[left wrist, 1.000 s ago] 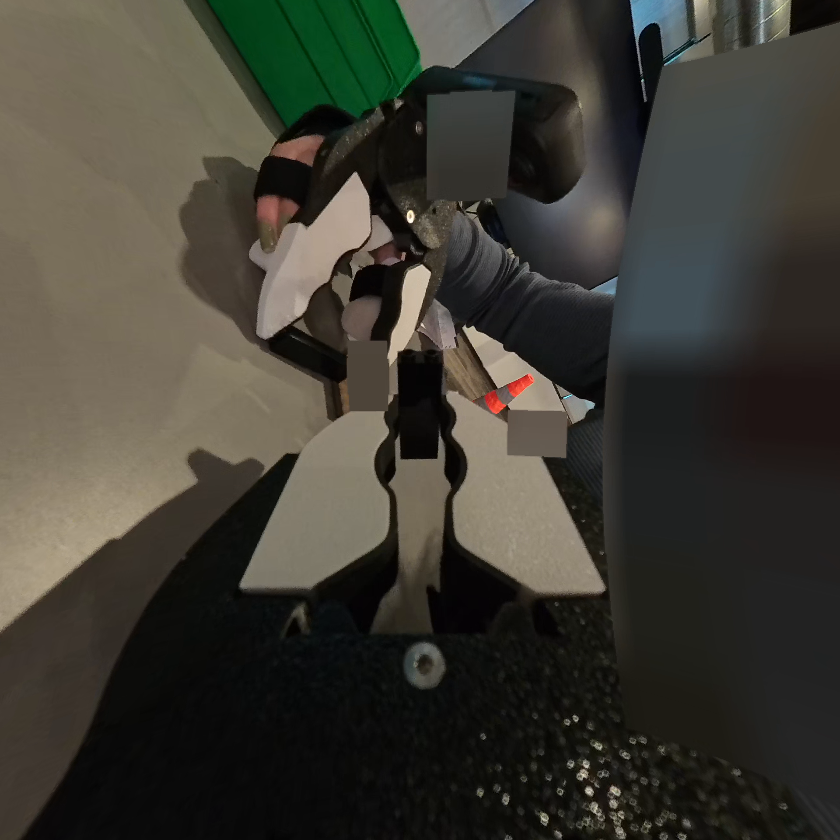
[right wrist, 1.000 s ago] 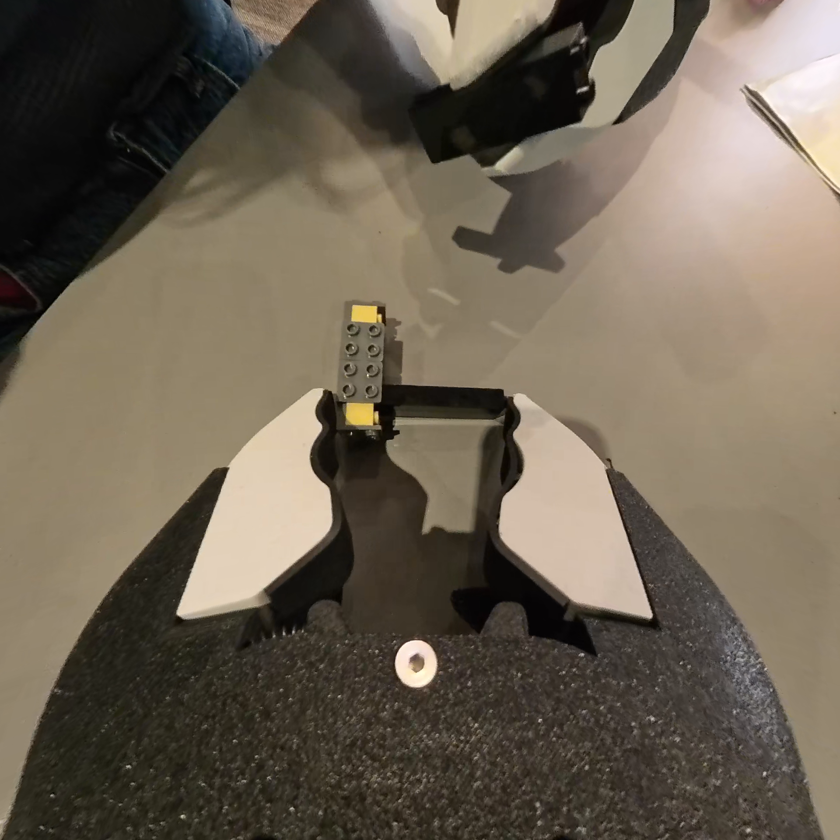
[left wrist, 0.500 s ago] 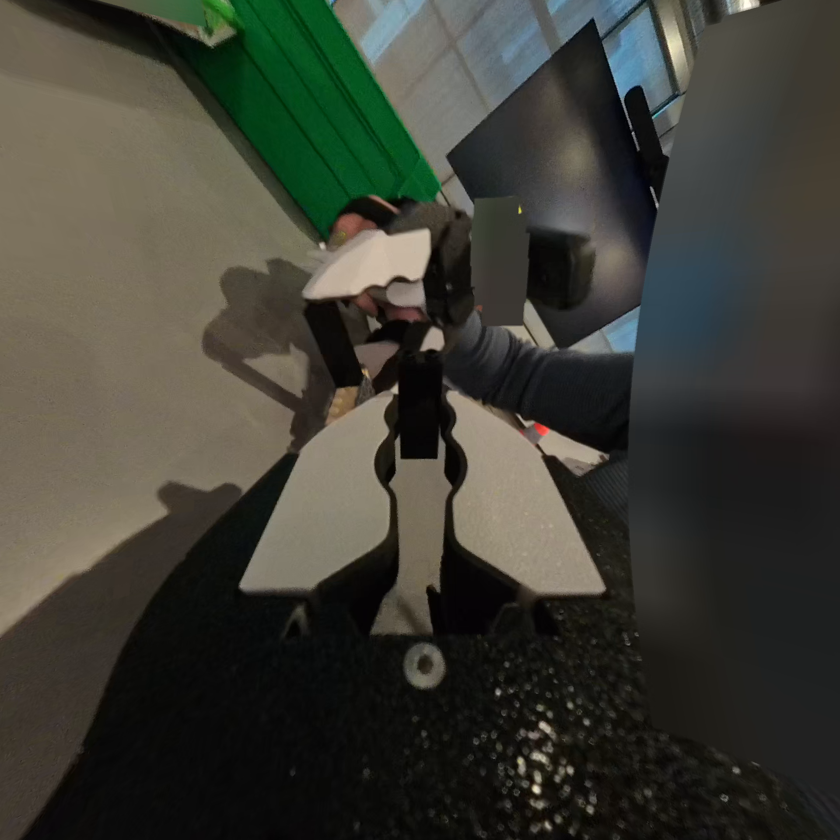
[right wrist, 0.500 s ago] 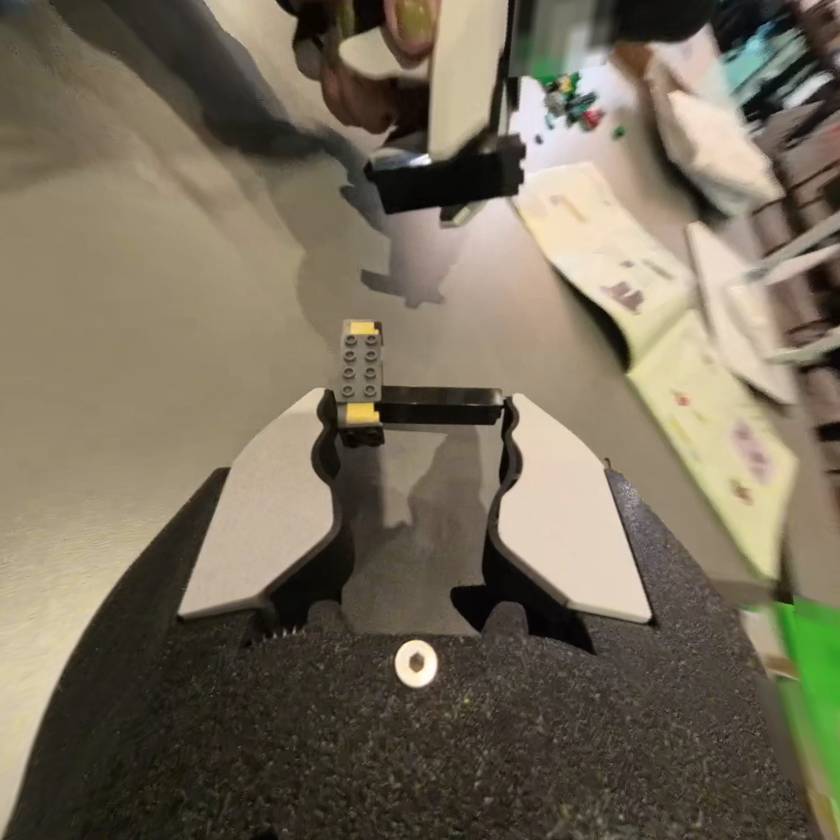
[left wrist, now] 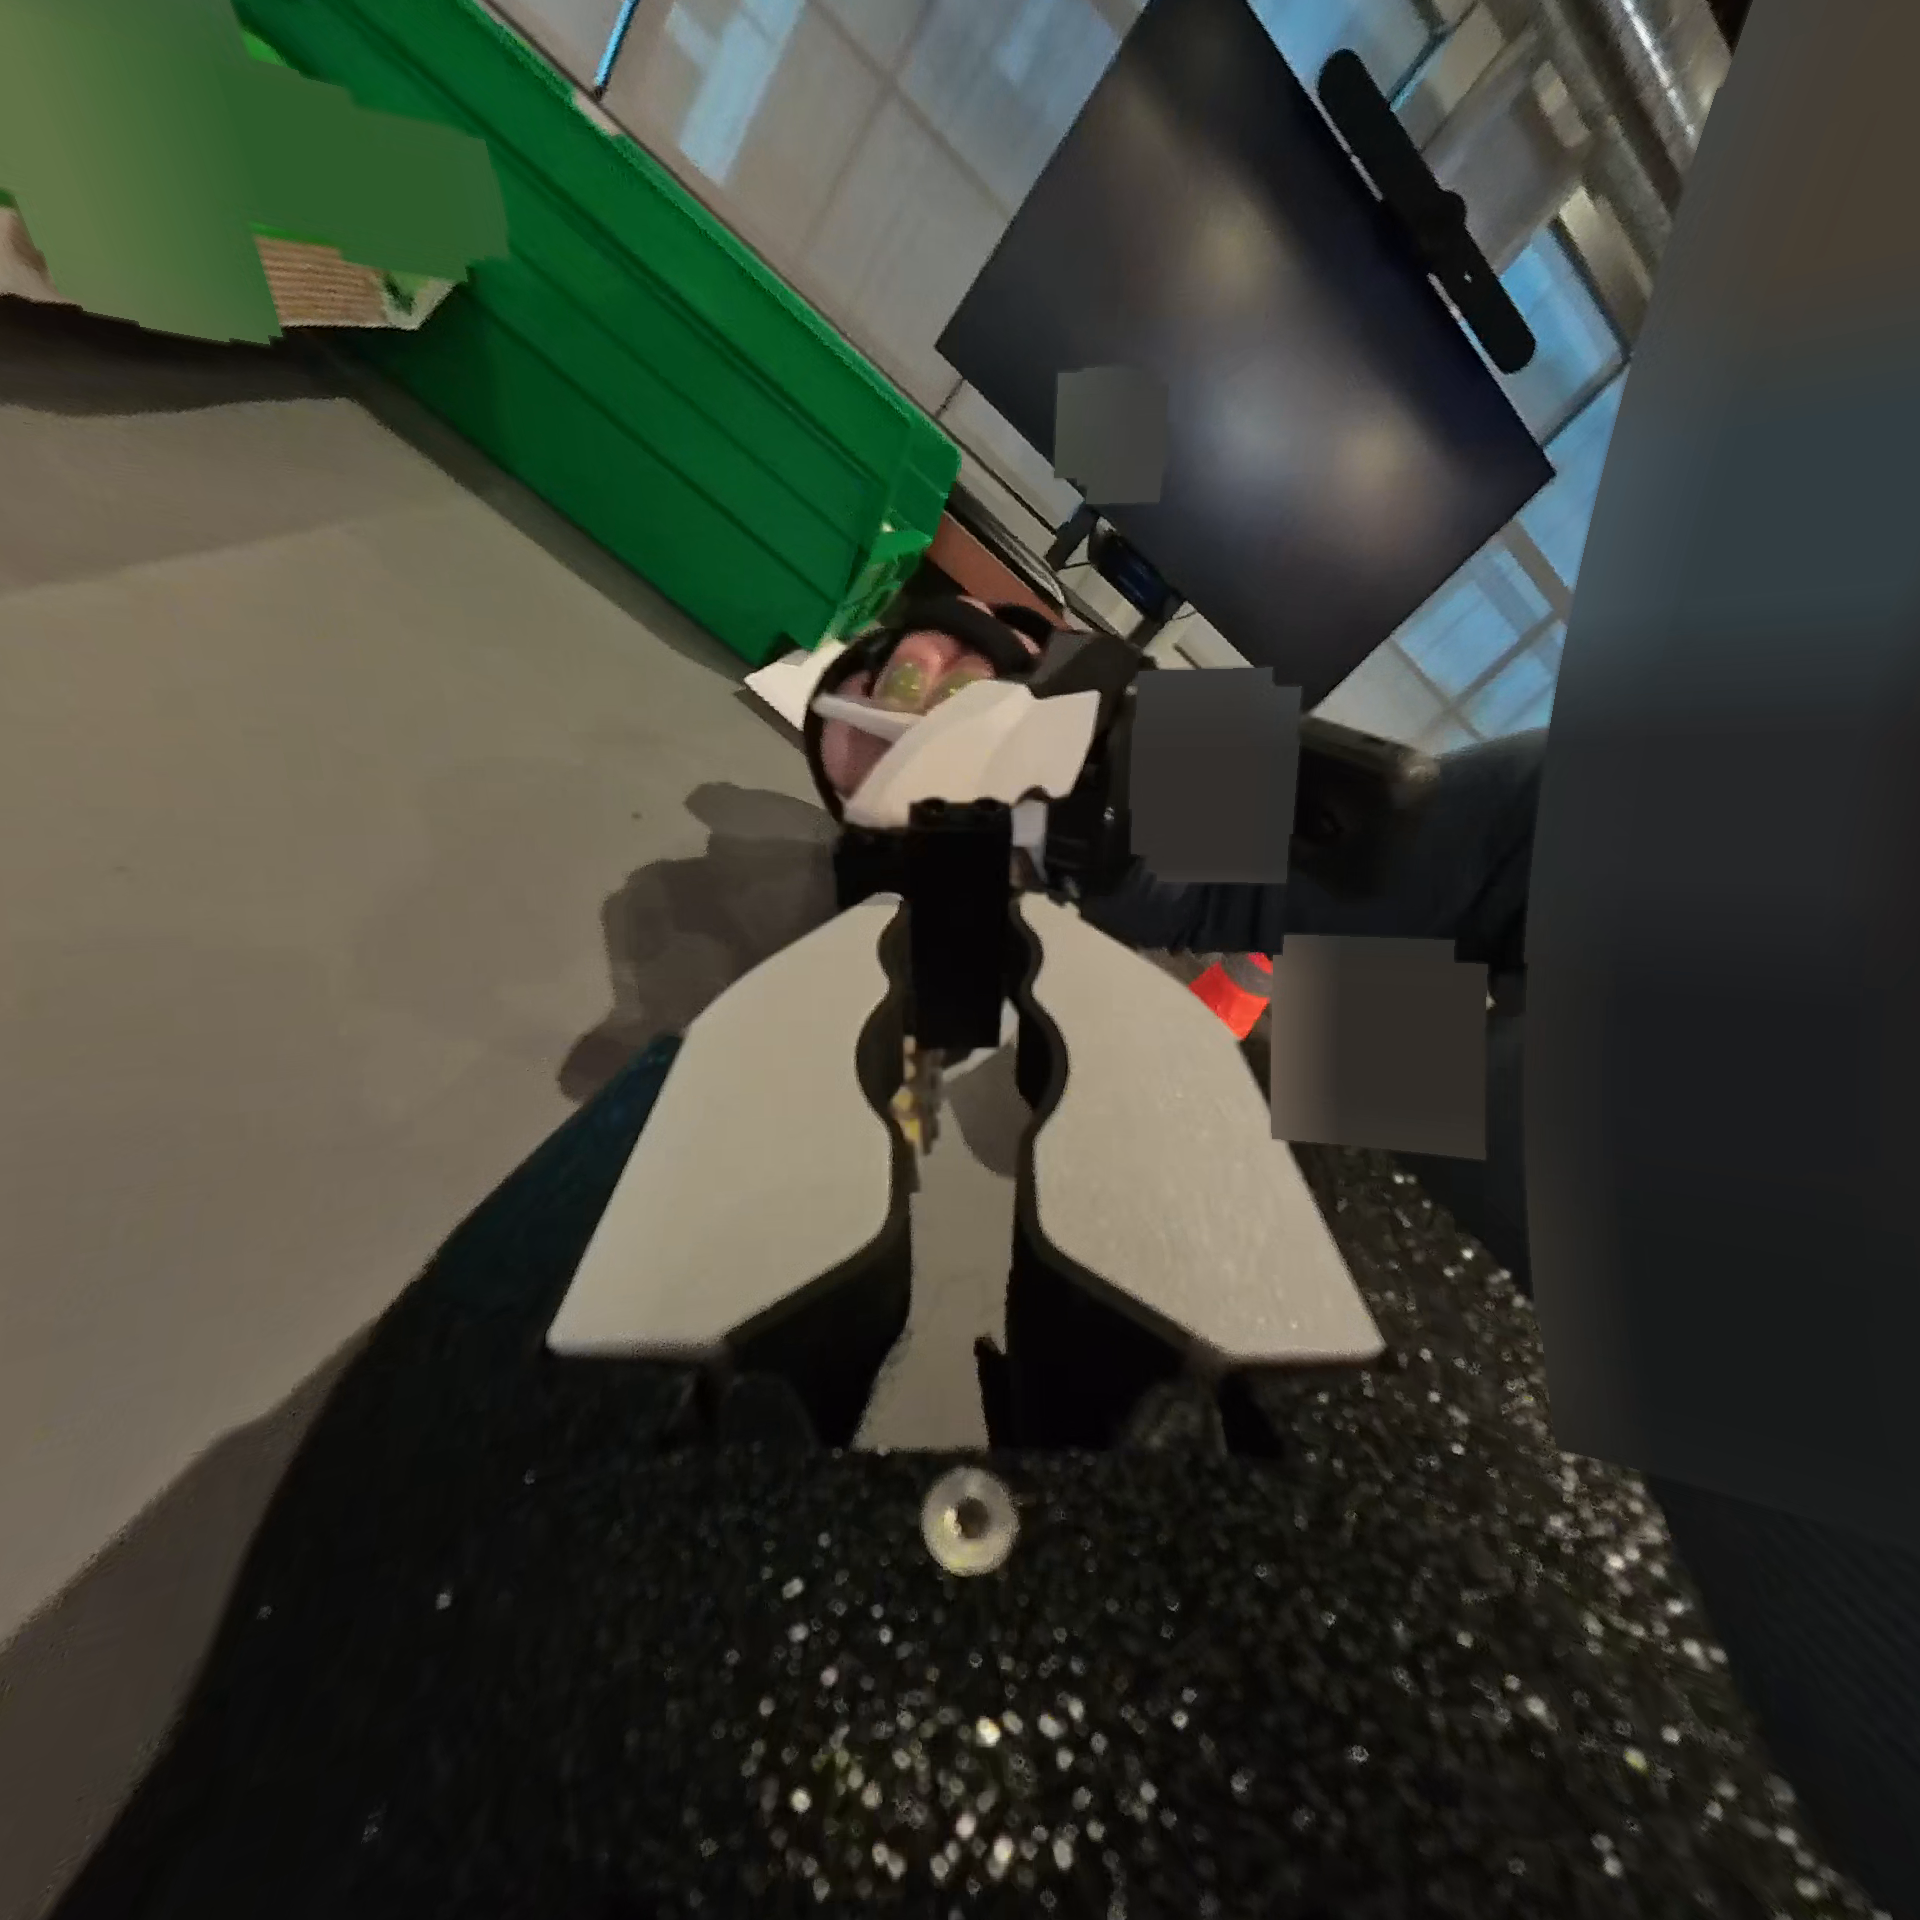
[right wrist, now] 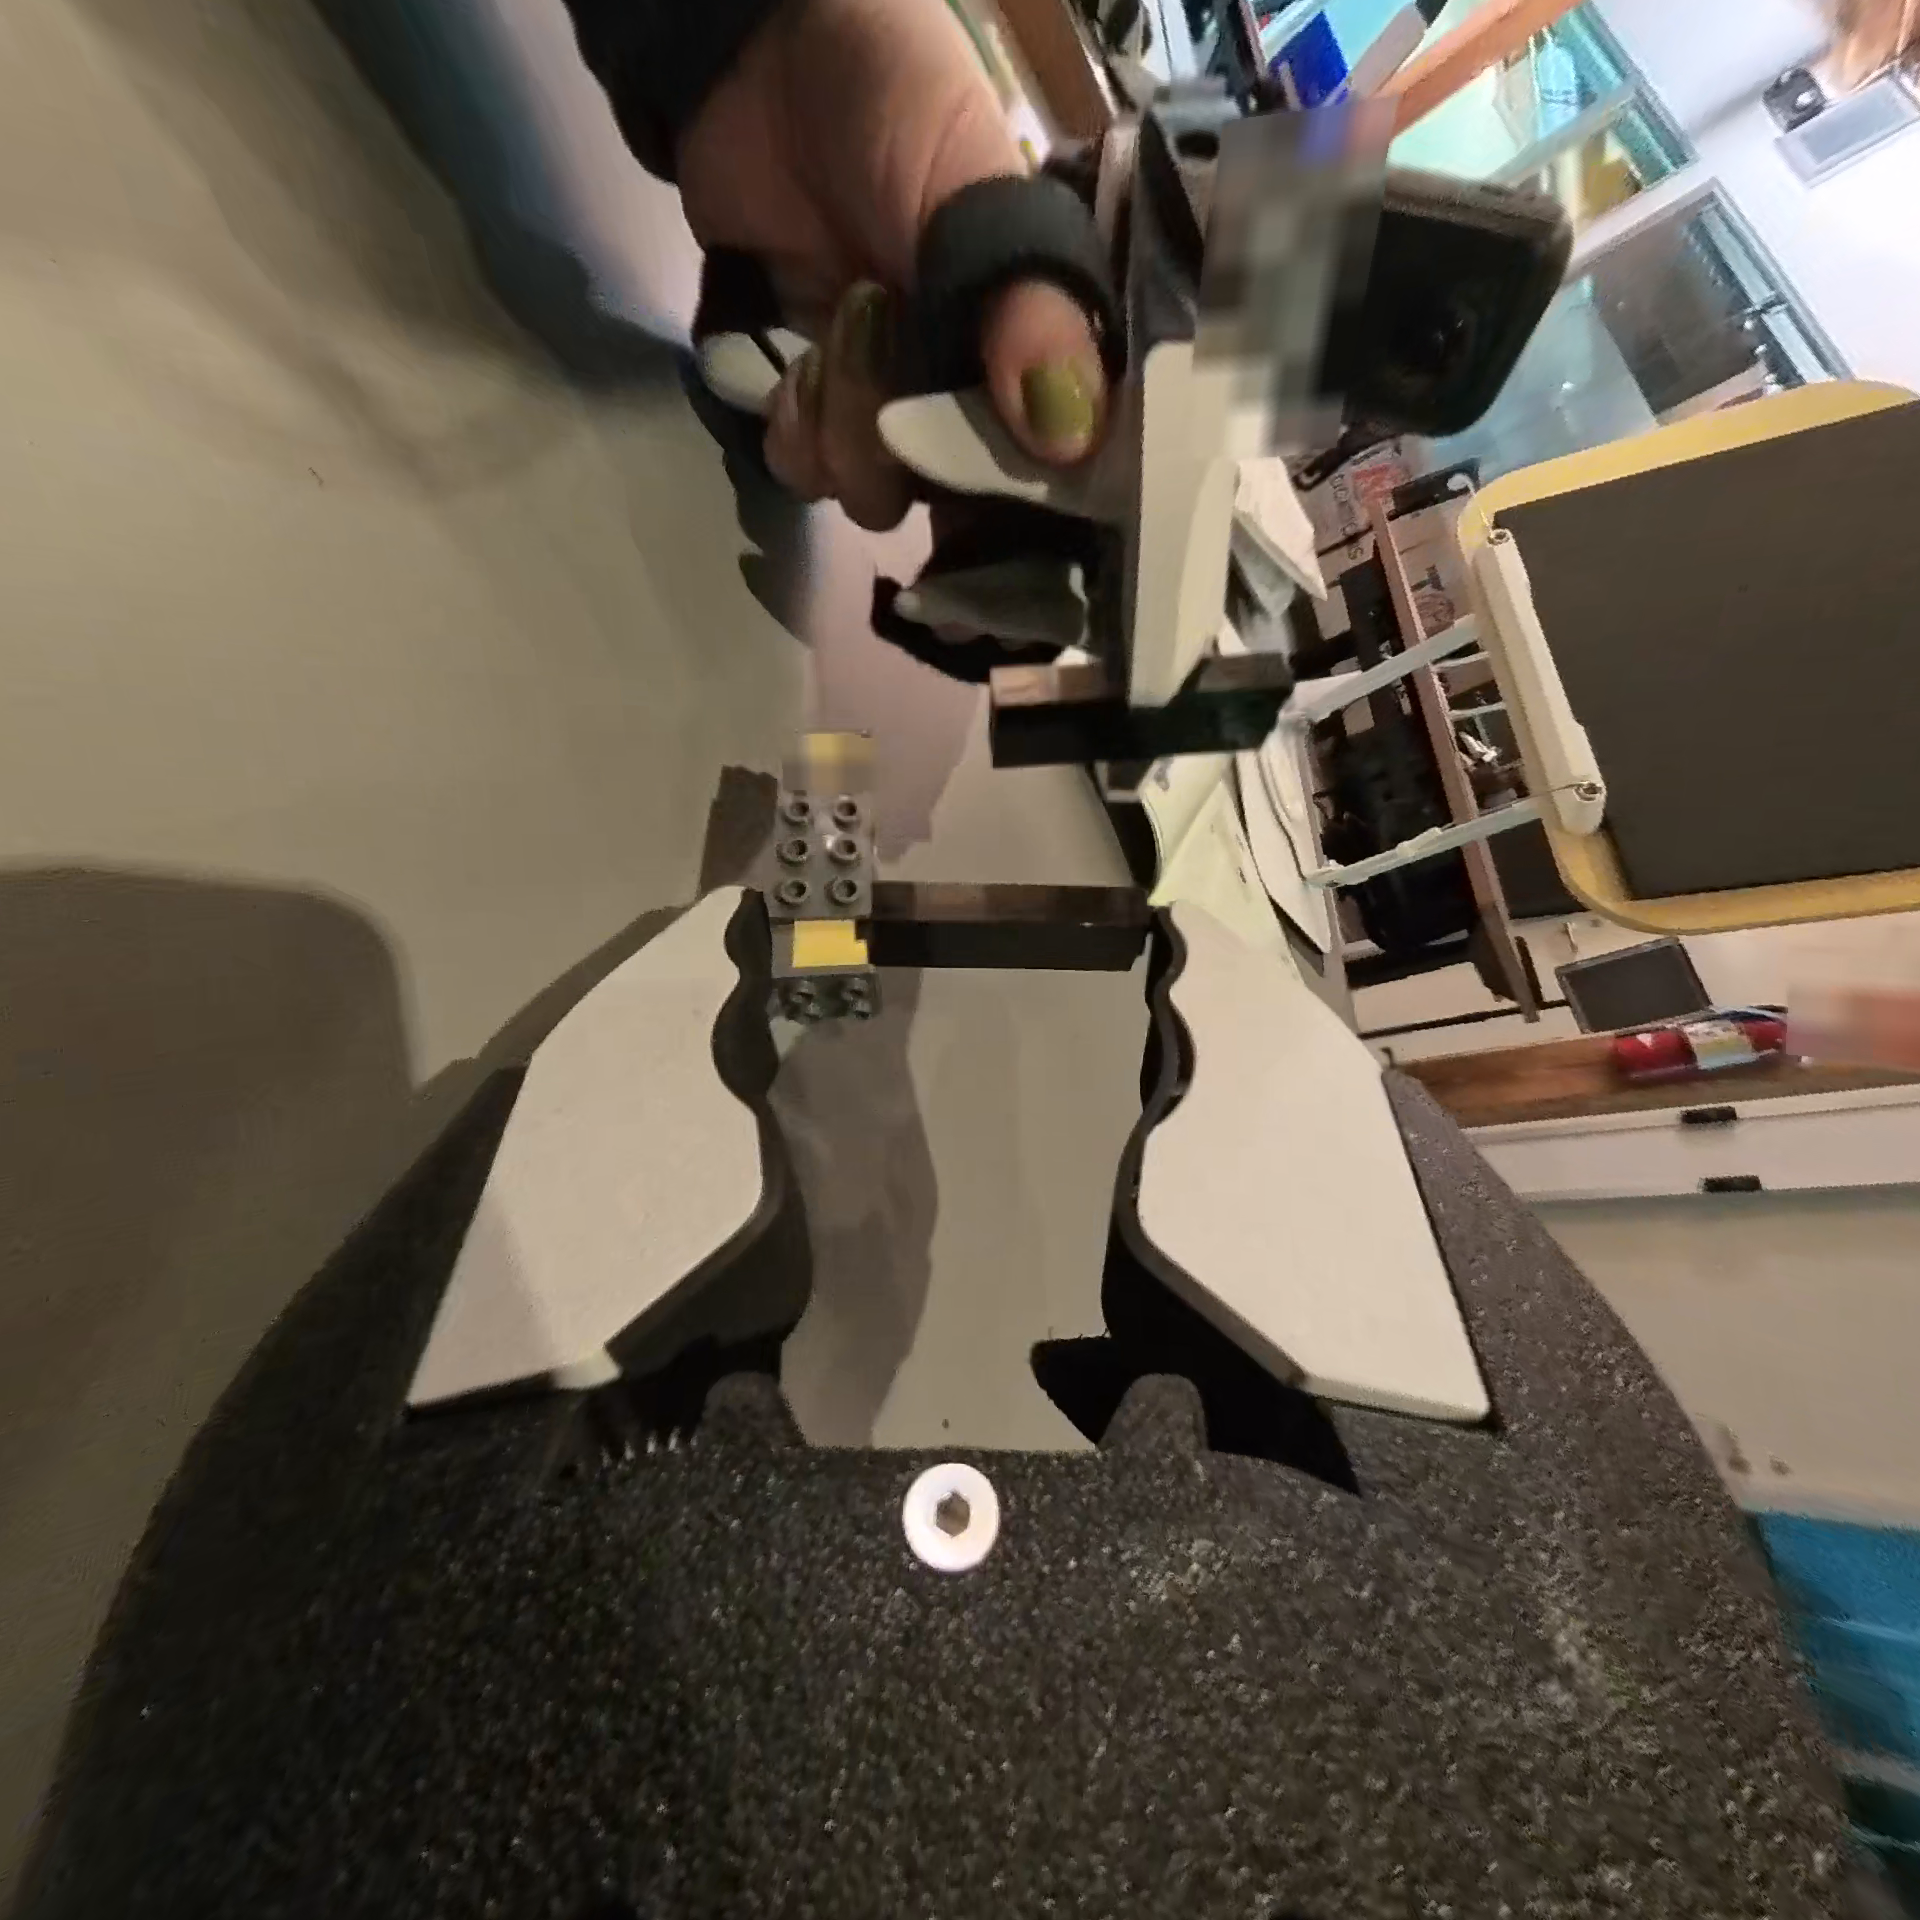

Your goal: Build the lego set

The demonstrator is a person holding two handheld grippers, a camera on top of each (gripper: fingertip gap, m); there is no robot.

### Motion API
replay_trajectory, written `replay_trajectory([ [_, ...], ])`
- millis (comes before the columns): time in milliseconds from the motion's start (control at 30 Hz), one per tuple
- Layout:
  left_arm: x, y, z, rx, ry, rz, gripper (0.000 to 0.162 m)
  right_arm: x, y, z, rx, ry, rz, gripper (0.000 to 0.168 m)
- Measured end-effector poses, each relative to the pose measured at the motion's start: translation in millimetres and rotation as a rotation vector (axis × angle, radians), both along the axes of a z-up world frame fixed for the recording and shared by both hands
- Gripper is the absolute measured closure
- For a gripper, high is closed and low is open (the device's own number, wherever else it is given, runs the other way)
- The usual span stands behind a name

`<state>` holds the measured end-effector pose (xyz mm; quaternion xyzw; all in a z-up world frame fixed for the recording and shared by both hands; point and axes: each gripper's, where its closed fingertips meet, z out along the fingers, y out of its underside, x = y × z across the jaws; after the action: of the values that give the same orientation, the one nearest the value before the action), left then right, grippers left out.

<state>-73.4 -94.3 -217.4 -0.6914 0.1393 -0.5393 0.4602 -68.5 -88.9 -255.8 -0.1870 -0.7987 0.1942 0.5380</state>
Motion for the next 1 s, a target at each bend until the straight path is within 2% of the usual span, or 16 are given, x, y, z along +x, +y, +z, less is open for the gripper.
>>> replay_trajectory([
  [233, 4, 7, -10, -0.138, -0.015, 0.003, 0.145, -3, 3, 9, -0.203, 0.018, -0.022, 0.099],
  [367, 7, 8, -10, -0.163, -0.047, -0.011, 0.145, -4, 3, 6, -0.241, 0.008, -0.016, 0.099],
  [567, 3, 9, -10, -0.138, -0.017, -0.011, 0.145, -4, 1, 2, -0.204, 0.003, -0.009, 0.099],
  [800, 6, 4, -10, -0.077, 0.029, -0.044, 0.145, -3, -3, -3, -0.026, 0.037, -0.002, 0.099],
  [1000, 5, 4, -12, -0.071, 0.043, -0.037, 0.145, -2, -3, 8, -0.056, 0.093, -0.005, 0.099],
])
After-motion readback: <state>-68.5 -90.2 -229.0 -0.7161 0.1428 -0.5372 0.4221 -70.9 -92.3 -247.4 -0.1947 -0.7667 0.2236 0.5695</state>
